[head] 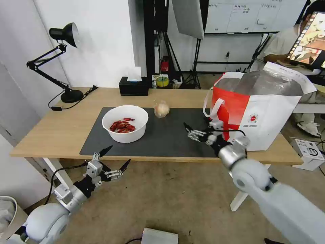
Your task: Pick up the trash from the table and place it into the takeout bag.
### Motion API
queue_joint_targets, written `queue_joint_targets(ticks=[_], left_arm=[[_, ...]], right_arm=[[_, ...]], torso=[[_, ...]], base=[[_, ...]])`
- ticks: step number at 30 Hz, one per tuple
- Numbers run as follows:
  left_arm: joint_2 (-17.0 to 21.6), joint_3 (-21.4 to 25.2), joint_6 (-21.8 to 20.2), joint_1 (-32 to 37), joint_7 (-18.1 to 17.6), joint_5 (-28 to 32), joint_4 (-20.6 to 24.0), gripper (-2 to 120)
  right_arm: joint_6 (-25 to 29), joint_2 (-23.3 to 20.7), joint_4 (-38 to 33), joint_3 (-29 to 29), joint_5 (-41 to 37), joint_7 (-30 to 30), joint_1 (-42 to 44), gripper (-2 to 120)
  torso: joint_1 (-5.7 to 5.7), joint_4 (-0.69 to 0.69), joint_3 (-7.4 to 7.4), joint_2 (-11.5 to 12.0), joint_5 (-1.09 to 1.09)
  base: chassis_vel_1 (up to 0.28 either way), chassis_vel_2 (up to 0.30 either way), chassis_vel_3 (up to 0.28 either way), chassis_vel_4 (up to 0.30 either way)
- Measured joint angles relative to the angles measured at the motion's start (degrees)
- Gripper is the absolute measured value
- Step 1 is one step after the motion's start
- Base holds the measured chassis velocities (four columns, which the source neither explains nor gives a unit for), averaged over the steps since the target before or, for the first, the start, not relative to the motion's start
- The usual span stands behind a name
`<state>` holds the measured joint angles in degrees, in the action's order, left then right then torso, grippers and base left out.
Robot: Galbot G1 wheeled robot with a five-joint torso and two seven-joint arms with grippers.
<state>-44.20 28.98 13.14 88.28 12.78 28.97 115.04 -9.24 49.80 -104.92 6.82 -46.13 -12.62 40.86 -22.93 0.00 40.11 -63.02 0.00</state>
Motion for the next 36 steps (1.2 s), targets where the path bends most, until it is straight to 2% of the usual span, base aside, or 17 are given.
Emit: queue_joint_targets(ticks=[2, 4, 5, 7, 8, 9, 11, 12, 14, 15, 17, 24, 27, 28, 32, 36], left_arm=[[0.0, 0.0, 0.0, 0.0, 0.0, 0.0, 0.0, 100], [-0.1, 0.1, 0.0, 0.3, -0.2, 0.1, -0.2, 100], [-0.1, 0.1, 0.0, 0.3, -0.2, 0.1, -0.2, 100], [-0.2, 0.2, -0.1, 0.4, -0.2, 0.1, -0.5, 100], [-0.2, 0.2, -0.1, 0.4, -0.2, 0.1, -0.8, 100], [-0.2, 0.2, -0.1, 0.4, -0.2, 0.1, -0.8, 100], [-0.4, 0.2, -0.1, 0.3, -0.2, 0.1, -1.3, 100], [-0.4, 0.2, -0.1, 0.3, -0.2, 0.1, -1.3, 100], [-0.5, 0.2, 0.0, 0.3, -0.2, 0.1, -1.7, 100], [-0.5, 0.2, 0.0, 0.3, -0.2, 0.1, -1.7, 100], [-0.5, 0.2, 0.0, 0.2, -0.2, 0.2, -1.9, 100], [-0.5, 0.3, 0.2, 0.2, -0.1, 0.3, -2.6, 100], [-0.4, -0.2, 0.6, 0.0, 0.1, 0.1, -2.9, 100], [-0.4, -0.2, 0.6, 0.0, 0.1, 0.1, -2.9, 100], [-0.4, -0.1, 0.6, -0.4, 0.1, 0.3, -2.9, 100], [-0.4, 0.0, 0.7, -0.4, 0.1, 0.4, -2.9, 100]], right_arm=[[-0.3, 1.3, 2.1, 1.8, 0.0, -0.8, -2.6, 100], [-1.0, 5.2, 8.2, 5.9, 0.0, -2.5, -9.2, 100], [-1.0, 5.2, 8.2, 5.9, 0.0, -2.5, -9.2, 100], [-1.5, 8.5, 13.4, 8.8, 0.1, -3.8, -13.9, 100], [-2.0, 10.3, 16.2, 10.2, 0.1, -4.3, -15.9, 100], [-2.0, 10.3, 16.2, 10.2, 0.1, -4.3, -15.9, 100], [-2.9, 15.2, 23.7, 12.6, 0.7, -5.5, -20.5, 100], [-2.9, 15.2, 23.7, 12.6, 0.7, -5.5, -20.5, 100], [-3.7, 18.9, 30.9, 13.3, 1.0, -6.0, -23.8, 100], [-3.7, 18.9, 30.9, 13.3, 1.0, -6.0, -23.8, 100], [-3.9, 22.0, 37.2, 13.7, 1.1, -5.6, -26.6, 100], [-4.0, 27.7, 46.9, 13.7, 1.8, -3.2, -31.0, 100], [-4.7, 32.3, 54.5, 13.1, 3.6, -1.5, -33.6, 100], [-4.7, 32.3, 54.5, 13.1, 3.6, -1.5, -33.6, 100], [-5.6, 36.4, 61.6, 11.6, 5.9, 0.1, -35.7, 100], [-6.1, 37.6, 64.0, 10.6, 6.6, 0.5, -36.3, 100]], torso=[[0.0, 0.0, 0.0, 0.0, -0.03], [-0.01, 0.01, 0.01, 0.0, 0.02], [-0.01, 0.01, 0.01, 0.0, 0.02], [0.0, 0.02, -0.01, 0.0, -0.06], [-0.01, 0.01, 0.0, 0.0, -0.01], [-0.01, 0.01, 0.0, 0.0, -0.01], [0.0, 0.01, -0.01, 0.0, -0.05], [0.0, 0.01, -0.01, 0.0, -0.05], [0.0, 0.03, 0.0, 0.0, 0.0], [0.0, 0.03, 0.0, 0.0, 0.0], [0.0, 0.01, 0.0, 0.0, -0.02], [0.0, 0.0, 0.0, 0.0, -0.01], [0.0, 0.02, 0.0, 0.0, -0.01], [0.0, 0.02, 0.0, 0.0, -0.01], [0.01, 0.01, 0.0, 0.0, -0.02], [0.01, 0.01, -0.01, 0.0, -0.02]], base=[[0.0, 0.0, 0.0, 0.0], [0.0, 0.0, 0.0, 0.0], [0.0, 0.0, 0.0, 0.0], [0.0, 0.0, 0.0, 0.0], [0.0, 0.0, 0.0, 0.0], [0.0, 0.0, 0.0, 0.0], [0.0, 0.0, 0.0, 0.0], [0.0, 0.0, 0.0, 0.0], [0.0, 0.0, 0.0, 0.0], [0.0, 0.0, 0.0, 0.0], [0.0, 0.0, 0.0, 0.0], [0.0, 0.0, 0.0, 0.0], [0.0, 0.0, 0.0, 0.0], [0.0, 0.0, 0.0, 0.0], [0.0, 0.0, 0.0, 0.0], [0.0, 0.0, 0.0, 0.0]])
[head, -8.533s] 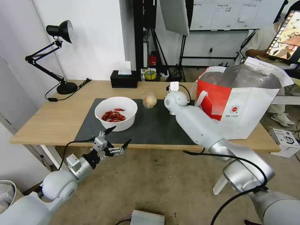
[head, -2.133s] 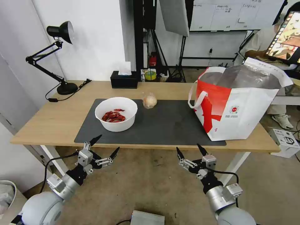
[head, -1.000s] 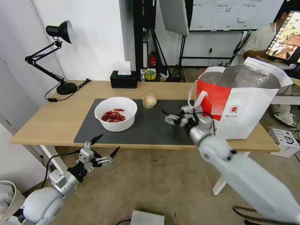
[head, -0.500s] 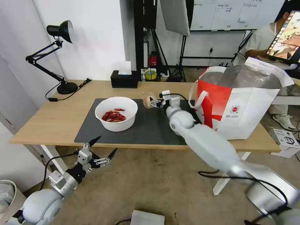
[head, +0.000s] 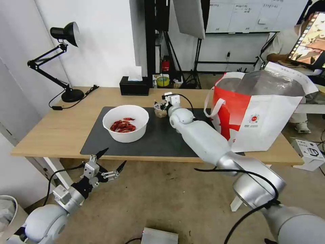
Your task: Pick up the trash from the table and place it into the takeout bag.
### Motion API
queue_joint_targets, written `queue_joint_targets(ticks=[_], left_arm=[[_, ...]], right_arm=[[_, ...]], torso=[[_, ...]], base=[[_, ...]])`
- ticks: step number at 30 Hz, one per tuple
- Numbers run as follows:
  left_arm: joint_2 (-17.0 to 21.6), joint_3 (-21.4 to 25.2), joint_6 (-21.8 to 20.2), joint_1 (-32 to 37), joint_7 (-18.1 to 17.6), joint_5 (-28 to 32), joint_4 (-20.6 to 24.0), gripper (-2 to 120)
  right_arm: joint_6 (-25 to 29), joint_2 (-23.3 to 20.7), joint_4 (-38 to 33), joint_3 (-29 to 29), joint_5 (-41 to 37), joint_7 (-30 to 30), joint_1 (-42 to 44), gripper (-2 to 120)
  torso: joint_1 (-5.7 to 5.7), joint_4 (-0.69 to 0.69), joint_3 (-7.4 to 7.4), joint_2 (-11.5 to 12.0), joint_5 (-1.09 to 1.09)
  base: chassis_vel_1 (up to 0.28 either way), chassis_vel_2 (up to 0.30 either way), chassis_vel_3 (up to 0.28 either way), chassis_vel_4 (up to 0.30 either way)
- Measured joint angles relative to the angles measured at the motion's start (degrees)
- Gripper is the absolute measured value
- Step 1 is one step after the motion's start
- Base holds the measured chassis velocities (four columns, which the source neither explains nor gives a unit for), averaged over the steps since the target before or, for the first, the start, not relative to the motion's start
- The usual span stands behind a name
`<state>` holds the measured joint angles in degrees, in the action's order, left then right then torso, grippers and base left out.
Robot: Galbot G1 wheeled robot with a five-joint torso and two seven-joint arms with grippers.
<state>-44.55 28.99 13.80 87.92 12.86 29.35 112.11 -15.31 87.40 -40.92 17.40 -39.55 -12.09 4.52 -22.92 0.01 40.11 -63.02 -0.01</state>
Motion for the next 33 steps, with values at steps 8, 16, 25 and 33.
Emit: queue_joint_targets(ticks=[8, 16, 25, 33], left_arm=[[-0.2, 0.0, 0.4, 0.0, 0.1, 0.0, -0.1, 100], [-0.5, 0.0, 0.4, 0.4, 0.1, -0.1, 0.2, 100], [-0.4, 0.4, 0.6, 0.8, 0.1, -0.2, 0.4, 100], [-0.5, 0.3, 0.7, 0.9, 0.1, -0.3, 0.5, 100]], right_arm=[[-0.7, 0.8, 2.4, -0.8, 1.0, 0.8, 0.1, 100], [-1.1, 1.0, 3.0, -0.8, 1.0, 1.1, 0.4, 100], [-1.1, 2.0, 4.8, -1.5, 1.0, 1.6, 0.8, 76], [-1.1, 1.3, 3.0, -1.5, 0.9, 1.0, 1.8, 46]], torso=[[0.0, -0.01, 0.0, 0.0, 0.01], [0.0, -0.01, 0.0, 0.0, 0.01], [0.0, -0.01, 0.0, 0.0, 0.01], [0.0, -0.01, 0.0, 0.0, 0.01]], base=[[0.0, 0.0, 0.0, 0.0], [0.0, 0.0, 0.0, 0.0], [0.0, 0.0, 0.0, 0.0], [0.0, 0.0, 0.0, 0.0]])
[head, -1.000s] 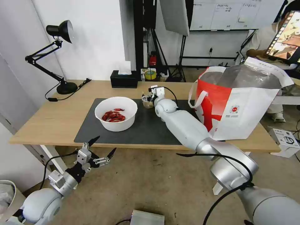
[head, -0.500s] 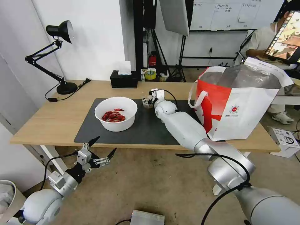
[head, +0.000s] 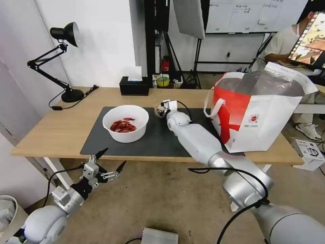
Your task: Pick up the trash from the table and place it into the takeout bag.
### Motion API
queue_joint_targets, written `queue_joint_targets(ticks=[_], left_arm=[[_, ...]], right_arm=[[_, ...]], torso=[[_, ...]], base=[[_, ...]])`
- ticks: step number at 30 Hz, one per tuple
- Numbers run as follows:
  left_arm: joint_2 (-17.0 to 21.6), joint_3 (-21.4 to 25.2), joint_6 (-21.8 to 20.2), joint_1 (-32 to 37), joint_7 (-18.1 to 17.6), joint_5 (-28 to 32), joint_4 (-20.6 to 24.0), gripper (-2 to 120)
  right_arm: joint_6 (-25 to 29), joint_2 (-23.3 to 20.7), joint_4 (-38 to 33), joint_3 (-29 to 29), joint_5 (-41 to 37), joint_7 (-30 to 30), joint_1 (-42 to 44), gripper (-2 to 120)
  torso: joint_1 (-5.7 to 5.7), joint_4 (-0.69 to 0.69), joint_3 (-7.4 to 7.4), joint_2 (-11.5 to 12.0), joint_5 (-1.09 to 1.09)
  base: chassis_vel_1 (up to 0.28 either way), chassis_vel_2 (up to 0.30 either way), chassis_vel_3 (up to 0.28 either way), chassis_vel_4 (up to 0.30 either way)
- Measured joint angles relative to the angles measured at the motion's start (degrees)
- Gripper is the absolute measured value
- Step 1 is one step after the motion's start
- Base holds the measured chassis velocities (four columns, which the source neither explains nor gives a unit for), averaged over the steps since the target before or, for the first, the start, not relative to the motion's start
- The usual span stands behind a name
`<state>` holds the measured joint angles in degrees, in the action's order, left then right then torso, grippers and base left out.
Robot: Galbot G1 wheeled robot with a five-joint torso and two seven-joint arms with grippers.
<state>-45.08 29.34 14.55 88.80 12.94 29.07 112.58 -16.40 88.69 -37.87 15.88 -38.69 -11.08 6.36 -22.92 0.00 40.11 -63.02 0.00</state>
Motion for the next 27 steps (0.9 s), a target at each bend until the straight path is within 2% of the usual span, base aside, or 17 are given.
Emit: queue_joint_targets(ticks=[2, 5, 9, 11, 12, 14, 15, 17, 18, 21, 22, 27], left_arm=[[0.0, 0.0, 0.0, 0.0, 0.0, 0.0, 0.0, 100], [0.1, 0.1, 0.1, 0.1, 0.0, 0.0, 0.1, 100], [0.2, 0.2, 0.1, 0.1, -0.1, 0.0, 0.3, 100], [0.0, 0.2, 0.1, 0.1, -0.1, 0.0, 0.5, 100], [0.0, 0.2, 0.1, 0.1, -0.1, 0.0, 0.5, 100], [-0.3, 0.4, 0.1, 0.5, -0.1, -0.1, 0.7, 100], [-0.3, 0.4, 0.1, 0.5, -0.1, -0.1, 0.7, 100], [-0.4, 0.6, 0.3, 0.9, -0.1, -0.2, 0.9, 100], [-0.4, 0.6, 0.3, 0.9, -0.1, -0.2, 0.9, 100], [-0.4, 1.1, 0.3, 1.4, -0.3, -0.2, 1.5, 100], [-0.4, 1.1, 0.3, 1.4, -0.3, -0.2, 1.5, 100], [-1.4, 3.2, 0.3, 4.0, -0.4, -0.3, 2.9, 100]], right_arm=[[0.0, -0.4, -0.9, 0.1, -0.3, -0.4, 0.3, 43], [-0.6, -3.0, -7.3, 0.7, -2.2, -2.5, 1.5, 26], [-1.2, -5.7, -12.9, 1.2, -3.1, -4.4, 2.4, 18], [-1.8, -9.1, -20.7, 1.9, -3.1, -7.9, 4.1, 8], [-1.8, -9.1, -20.7, 1.9, -3.1, -7.9, 4.1, 8], [-2.9, -12.2, -28.6, 1.9, -3.0, -12.1, 6.4, 3], [-2.9, -12.2, -28.6, 1.9, -3.0, -12.1, 6.4, 3], [-4.3, -15.1, -36.4, 1.8, -3.1, -15.4, 8.5, 3], [-4.3, -15.1, -36.4, 1.8, -3.1, -15.4, 8.5, 3], [-6.9, -18.8, -47.4, 0.7, -3.8, -19.3, 10.8, 3], [-6.9, -18.8, -47.4, 0.7, -3.8, -19.3, 10.8, 3], [-9.7, -21.5, -56.7, -1.9, -6.0, -24.1, 12.0, 3]], torso=[[0.0, 0.0, 0.0, 0.0, 0.0], [0.0, 0.01, 0.0, 0.0, 0.0], [0.0, 0.01, 0.0, 0.0, 0.01], [0.0, 0.0, 0.0, 0.0, 0.01], [0.0, 0.0, 0.0, 0.0, 0.01], [0.0, -0.02, 0.0, 0.0, 0.01], [0.0, -0.02, 0.0, 0.0, 0.01], [0.0, -0.01, 0.0, 0.0, 0.02], [0.0, -0.01, 0.0, 0.0, 0.02], [0.01, -0.01, -0.01, 0.0, 0.01], [0.01, -0.01, -0.01, 0.0, 0.01], [0.0, 0.0, 0.0, 0.0, 0.01]], base=[[0.0, 0.0, 0.0, 0.0], [0.0, 0.0, 0.0, 0.0], [0.0, 0.0, 0.0, 0.0], [0.0, 0.0, 0.0, 0.0], [0.0, 0.0, 0.0, 0.0], [0.0, 0.0, 0.0, 0.0], [0.0, 0.0, 0.0, 0.0], [0.0, 0.0, 0.0, 0.0], [0.0, 0.0, 0.0, 0.0], [0.0, 0.0, 0.0, 0.0], [0.0, 0.0, 0.0, 0.0], [0.0, 0.0, 0.0, 0.0]])
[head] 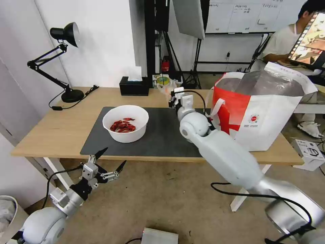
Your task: Pick up the trash from the table and place it into the takeout bag.
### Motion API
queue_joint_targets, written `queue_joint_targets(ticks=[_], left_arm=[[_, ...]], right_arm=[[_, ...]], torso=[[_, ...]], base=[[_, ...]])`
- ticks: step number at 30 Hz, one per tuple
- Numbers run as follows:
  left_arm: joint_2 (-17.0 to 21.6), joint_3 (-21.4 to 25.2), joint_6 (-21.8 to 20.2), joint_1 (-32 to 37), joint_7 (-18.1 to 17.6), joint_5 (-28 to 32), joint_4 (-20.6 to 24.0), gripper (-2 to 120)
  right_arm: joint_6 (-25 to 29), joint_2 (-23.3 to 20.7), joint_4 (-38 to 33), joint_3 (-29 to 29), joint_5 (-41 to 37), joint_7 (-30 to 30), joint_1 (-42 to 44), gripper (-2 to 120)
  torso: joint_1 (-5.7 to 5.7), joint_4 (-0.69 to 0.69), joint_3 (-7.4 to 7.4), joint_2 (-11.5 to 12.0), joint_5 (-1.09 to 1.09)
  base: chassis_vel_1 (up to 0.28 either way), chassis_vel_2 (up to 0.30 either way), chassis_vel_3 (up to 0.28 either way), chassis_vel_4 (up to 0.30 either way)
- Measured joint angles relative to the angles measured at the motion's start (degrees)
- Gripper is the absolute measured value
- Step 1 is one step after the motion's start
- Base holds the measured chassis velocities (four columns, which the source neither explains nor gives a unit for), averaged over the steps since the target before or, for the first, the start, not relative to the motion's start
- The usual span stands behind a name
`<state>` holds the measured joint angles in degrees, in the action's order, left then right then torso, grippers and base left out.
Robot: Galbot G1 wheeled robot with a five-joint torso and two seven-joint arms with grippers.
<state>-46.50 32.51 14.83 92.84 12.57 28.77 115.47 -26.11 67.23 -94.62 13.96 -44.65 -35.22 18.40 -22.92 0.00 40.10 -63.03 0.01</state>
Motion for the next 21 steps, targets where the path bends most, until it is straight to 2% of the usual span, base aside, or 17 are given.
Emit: queue_joint_targets(ticks=[2, 6, 9, 10, 13, 14, 16, 17, 20, 21], left_arm=[[-1.4, 2.1, 0.2, 2.7, 0.0, -0.6, 0.9, 100], [-2.9, 4.5, 0.7, 5.6, 0.1, -1.2, 1.7, 100], [-4.0, 5.4, 0.9, 6.9, 0.2, -1.9, 2.1, 100], [-4.0, 5.4, 0.9, 6.9, 0.2, -1.9, 2.1, 100], [-4.1, 5.2, 0.9, 6.8, 0.3, -2.0, 2.3, 100], [-4.1, 5.2, 0.9, 6.8, 0.3, -2.0, 2.3, 100], [-4.0, 5.1, 0.9, 6.7, 0.3, -2.0, 2.4, 100], [-4.0, 5.1, 0.9, 6.7, 0.3, -2.0, 2.4, 100], [-3.9, 4.7, 0.9, 6.5, 0.3, -2.1, 2.4, 100], [-3.9, 4.7, 0.9, 6.5, 0.3, -2.1, 2.4, 100]], right_arm=[[-1.8, -1.3, -4.0, -1.6, -1.5, -1.6, -0.1, 3], [-3.6, -3.0, -7.7, -2.9, -3.9, -2.8, -0.9, 3], [-6.4, -7.8, -13.3, -5.9, -8.6, -5.0, -2.1, 3], [-6.4, -7.8, -13.3, -5.9, -8.6, -5.0, -2.1, 3], [-8.2, -13.4, -16.3, -9.7, -11.3, -6.0, -2.3, 3], [-8.2, -13.4, -16.3, -9.7, -11.3, -6.0, -2.3, 3], [-8.9, -17.2, -17.4, -12.0, -12.7, -6.2, -2.1, 3], [-8.9, -17.2, -17.4, -12.0, -12.7, -6.2, -2.1, 3], [-9.1, -22.9, -17.9, -15.1, -15.3, -6.2, -0.8, 3], [-9.1, -22.9, -17.9, -15.1, -15.3, -6.2, -0.8, 3]], torso=[[0.01, 0.0, 0.0, 0.0, 0.0], [0.01, 0.01, 0.0, 0.0, 0.01], [0.01, 0.03, 0.0, 0.0, 0.0], [0.01, 0.03, 0.0, 0.0, 0.0], [0.01, -0.01, 0.0, 0.0, 0.0], [0.01, -0.01, 0.0, 0.0, 0.0], [0.01, -0.02, 0.0, 0.0, 0.01], [0.01, -0.02, 0.0, 0.0, 0.01], [0.01, -0.01, 0.0, 0.0, 0.0], [0.01, -0.01, 0.0, 0.0, 0.0]], base=[[0.0, 0.0, 0.0, 0.0], [0.0, 0.0, 0.0, 0.0], [0.0, 0.0, 0.0, 0.0], [0.0, 0.0, 0.0, 0.0], [0.0, 0.0, 0.0, 0.0], [0.0, 0.0, 0.0, 0.0], [0.0, 0.0, 0.0, 0.0], [0.0, 0.0, 0.0, 0.0], [0.0, 0.0, 0.0, 0.0], [0.0, 0.0, 0.0, 0.0]])
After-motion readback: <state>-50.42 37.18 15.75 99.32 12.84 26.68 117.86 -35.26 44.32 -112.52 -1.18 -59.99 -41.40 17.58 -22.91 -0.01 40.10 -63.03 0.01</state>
